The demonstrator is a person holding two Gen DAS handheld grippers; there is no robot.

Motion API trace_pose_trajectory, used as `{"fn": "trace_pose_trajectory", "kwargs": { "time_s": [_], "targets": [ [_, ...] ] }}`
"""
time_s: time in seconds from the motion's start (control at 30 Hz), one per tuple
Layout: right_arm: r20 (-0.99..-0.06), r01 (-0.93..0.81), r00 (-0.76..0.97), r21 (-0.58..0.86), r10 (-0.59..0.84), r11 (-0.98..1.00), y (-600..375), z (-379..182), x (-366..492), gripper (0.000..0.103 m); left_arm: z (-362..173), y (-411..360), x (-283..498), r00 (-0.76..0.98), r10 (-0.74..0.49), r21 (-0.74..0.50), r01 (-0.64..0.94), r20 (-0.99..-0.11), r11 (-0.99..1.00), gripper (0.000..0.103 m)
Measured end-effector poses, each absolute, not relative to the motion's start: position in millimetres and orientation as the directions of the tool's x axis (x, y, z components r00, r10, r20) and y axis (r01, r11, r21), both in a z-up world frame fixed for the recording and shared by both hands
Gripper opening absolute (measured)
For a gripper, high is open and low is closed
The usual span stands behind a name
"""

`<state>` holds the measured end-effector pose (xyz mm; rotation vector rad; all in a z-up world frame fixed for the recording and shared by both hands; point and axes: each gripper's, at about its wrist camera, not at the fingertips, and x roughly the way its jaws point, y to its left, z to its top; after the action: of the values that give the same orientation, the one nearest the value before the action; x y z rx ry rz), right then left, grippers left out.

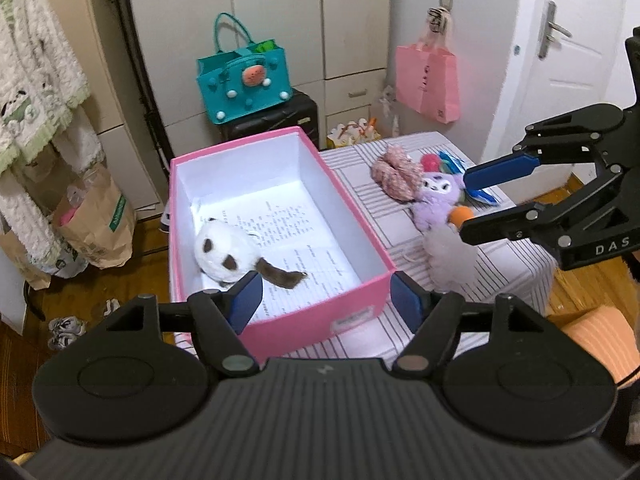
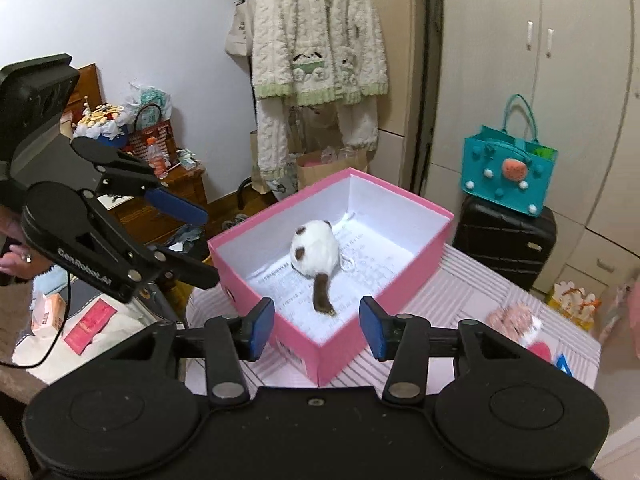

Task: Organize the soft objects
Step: 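Grasp the white mesh puff with the left tool while the right tool grasps the orange sponge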

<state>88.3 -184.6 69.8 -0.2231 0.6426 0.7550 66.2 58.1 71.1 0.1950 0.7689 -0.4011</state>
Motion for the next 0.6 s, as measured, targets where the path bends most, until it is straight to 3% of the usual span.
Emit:
{"fn": "trace_pose_trajectory", "kwargs": {
  "time_s": [0.6],
  "targets": [
    [-0.717, -0.543, 0.537, 0.111, 0.445, 0.833, -276.0, -7.5, 63.4, 0.057, 32.0, -15.8, 54.7, 0.519, -0.420, -0.030, 0.602, -0.744, 0.798, 0.072]
  ]
}}
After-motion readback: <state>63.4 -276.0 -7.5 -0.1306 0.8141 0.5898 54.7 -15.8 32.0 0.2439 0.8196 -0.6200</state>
